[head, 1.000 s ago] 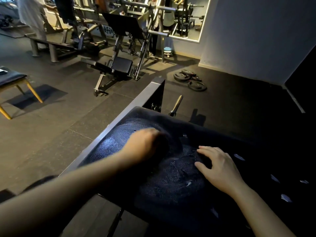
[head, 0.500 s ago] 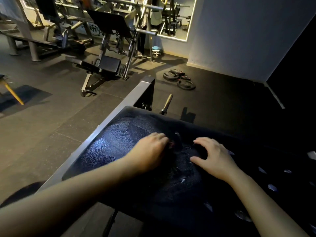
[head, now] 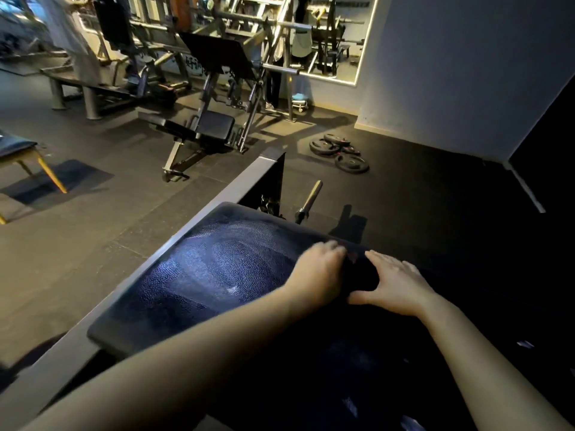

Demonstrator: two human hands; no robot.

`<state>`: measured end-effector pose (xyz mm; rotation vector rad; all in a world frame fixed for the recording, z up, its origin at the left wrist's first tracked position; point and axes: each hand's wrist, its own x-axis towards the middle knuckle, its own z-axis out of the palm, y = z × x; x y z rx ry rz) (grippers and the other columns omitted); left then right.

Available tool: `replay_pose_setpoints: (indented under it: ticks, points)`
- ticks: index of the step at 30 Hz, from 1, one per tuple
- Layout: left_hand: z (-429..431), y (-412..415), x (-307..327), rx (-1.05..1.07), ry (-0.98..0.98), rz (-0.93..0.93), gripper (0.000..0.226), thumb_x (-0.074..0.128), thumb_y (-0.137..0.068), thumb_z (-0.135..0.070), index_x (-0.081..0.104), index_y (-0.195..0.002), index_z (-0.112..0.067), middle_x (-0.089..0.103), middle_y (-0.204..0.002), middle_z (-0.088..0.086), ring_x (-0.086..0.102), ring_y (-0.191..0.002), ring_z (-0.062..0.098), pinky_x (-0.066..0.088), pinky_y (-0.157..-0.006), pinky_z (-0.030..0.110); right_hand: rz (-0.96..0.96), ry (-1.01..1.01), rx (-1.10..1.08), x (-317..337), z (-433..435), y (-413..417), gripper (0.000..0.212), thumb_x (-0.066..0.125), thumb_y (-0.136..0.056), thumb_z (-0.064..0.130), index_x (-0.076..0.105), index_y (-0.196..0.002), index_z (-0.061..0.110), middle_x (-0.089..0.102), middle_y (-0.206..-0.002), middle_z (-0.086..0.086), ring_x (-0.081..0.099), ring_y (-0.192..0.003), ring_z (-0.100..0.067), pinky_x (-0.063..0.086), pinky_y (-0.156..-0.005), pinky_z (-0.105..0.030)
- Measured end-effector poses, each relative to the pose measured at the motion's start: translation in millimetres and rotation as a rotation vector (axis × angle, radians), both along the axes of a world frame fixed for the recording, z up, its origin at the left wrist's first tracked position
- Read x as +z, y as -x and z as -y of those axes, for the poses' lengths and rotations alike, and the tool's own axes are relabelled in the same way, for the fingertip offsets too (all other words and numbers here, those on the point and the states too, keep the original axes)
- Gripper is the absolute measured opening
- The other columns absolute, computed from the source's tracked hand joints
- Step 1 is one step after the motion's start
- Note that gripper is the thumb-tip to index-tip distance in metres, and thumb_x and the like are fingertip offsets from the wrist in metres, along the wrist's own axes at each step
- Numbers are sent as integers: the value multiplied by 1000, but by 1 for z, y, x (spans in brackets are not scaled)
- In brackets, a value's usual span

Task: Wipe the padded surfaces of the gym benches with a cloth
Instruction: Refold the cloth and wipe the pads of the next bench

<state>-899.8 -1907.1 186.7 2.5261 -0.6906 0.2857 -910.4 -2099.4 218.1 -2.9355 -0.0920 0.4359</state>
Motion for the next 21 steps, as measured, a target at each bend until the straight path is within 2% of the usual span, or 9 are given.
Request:
replay_pose_setpoints:
  ticks: [2,4,8,11,13,15,17,19,21]
  points:
    - [-21,23,1,-116,-50,61,15,61,-92,-24,65,-99,-12,63,-97,8,61,-87,31,51,-76,42,-19,-35,11,5,11,-1,121,67,-67,83,17,-162,27,19,-168,9,17,-153,-10,11,-126,-43]
    - [-65,18,3,-85,-98,65,16,62,-93,-30,64,-103,-17,63,-101,4,60,-94,27,52,-80,40,-17,-43,45,4,14,-2,124,65,-63,88,18,-162,28,18,-168,10,17,-153,-9,10,-127,-43]
    - [-139,-48,20,349,-248,2,23,72,-85,-35,67,-92,-14,68,-97,13,66,-92,36,55,-76,44,19,-48,68,-2,13,-2,124,64,-63,89,21,-162,27,16,-169,10,16,-154,-9,11,-127,-43]
    - [-125,-83,20,589,-143,-12,17,67,-86,-25,69,-97,-12,70,-98,17,68,-92,41,55,-76,46,25,-75,53,-1,13,-2,123,66,-64,87,20,-162,27,15,-169,9,15,-154,-10,12,-127,-42]
    - [-73,-79,13,526,-76,-49,17,63,-85,-24,69,-99,-18,71,-96,11,70,-91,37,56,-75,43,21,-86,53,0,11,-1,123,68,-64,85,21,-162,26,15,-168,9,16,-154,-10,13,-127,-41]
    - [-11,-44,10,275,-91,-48,16,60,-86,-24,67,-99,-17,69,-99,9,67,-91,34,54,-74,42,17,-107,41,-1,13,-2,121,71,-65,81,22,-161,26,17,-168,10,17,-154,-11,14,-126,-40]
    - [15,7,6,21,-75,-6,21,53,-88,-24,65,-103,-14,63,-100,9,60,-90,32,50,-73,41,5,-100,50,-2,15,-3,116,74,-69,75,22,-161,26,17,-168,9,18,-153,-10,15,-126,-40]
    - [-21,40,0,-109,-88,69,20,55,-92,-27,62,-106,-16,58,-100,4,55,-91,26,48,-74,39,4,-88,60,-2,15,-3,117,73,-69,76,22,-161,26,16,-168,9,19,-153,-10,15,-126,-41]
    - [-83,44,3,-2,-160,82,17,64,-92,-32,63,-102,-19,57,-99,-1,54,-92,21,48,-76,36,14,-92,53,-2,14,-3,120,72,-67,80,22,-161,26,15,-168,9,18,-154,-11,12,-127,-40]
